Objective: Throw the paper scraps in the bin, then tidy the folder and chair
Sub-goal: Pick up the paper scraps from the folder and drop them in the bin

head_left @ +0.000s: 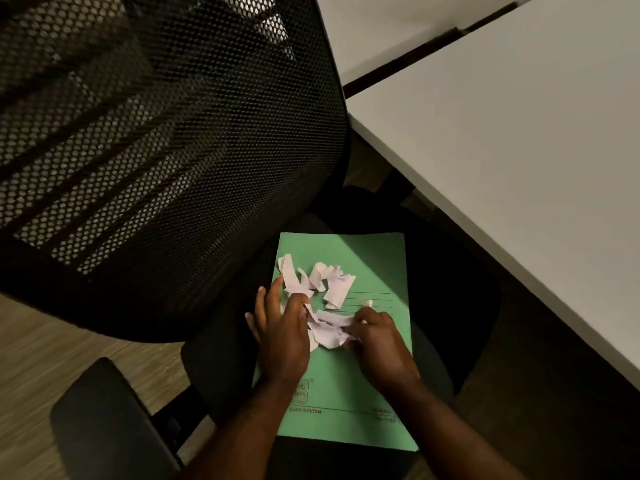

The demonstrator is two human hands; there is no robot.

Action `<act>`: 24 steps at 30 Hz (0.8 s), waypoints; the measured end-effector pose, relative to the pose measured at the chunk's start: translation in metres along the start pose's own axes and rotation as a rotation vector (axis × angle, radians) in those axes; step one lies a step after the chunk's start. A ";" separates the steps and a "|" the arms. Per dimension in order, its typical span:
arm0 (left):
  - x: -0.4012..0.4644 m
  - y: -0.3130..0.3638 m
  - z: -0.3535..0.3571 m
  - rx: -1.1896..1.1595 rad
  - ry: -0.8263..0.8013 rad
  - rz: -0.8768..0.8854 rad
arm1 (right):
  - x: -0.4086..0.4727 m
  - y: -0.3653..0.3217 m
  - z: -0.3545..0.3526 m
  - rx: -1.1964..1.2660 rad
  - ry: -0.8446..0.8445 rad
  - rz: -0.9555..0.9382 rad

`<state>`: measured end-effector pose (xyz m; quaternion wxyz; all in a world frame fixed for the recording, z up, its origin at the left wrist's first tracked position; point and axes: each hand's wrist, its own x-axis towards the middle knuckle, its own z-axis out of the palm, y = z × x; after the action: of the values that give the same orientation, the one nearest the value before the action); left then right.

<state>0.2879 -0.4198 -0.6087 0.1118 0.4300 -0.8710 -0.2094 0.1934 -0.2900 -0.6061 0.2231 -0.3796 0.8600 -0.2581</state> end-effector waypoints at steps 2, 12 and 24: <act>-0.003 0.001 0.009 0.069 -0.002 -0.025 | -0.004 0.006 -0.006 -0.021 0.065 -0.056; -0.004 -0.018 0.026 0.365 -0.034 -0.020 | 0.001 0.000 -0.025 0.031 0.143 -0.100; 0.009 -0.027 0.000 0.178 0.047 0.073 | 0.005 -0.005 0.003 -0.079 0.021 -0.008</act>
<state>0.3013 -0.4411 -0.6211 0.1009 0.4108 -0.8986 -0.1168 0.1950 -0.2981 -0.6064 0.1981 -0.3888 0.8702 -0.2289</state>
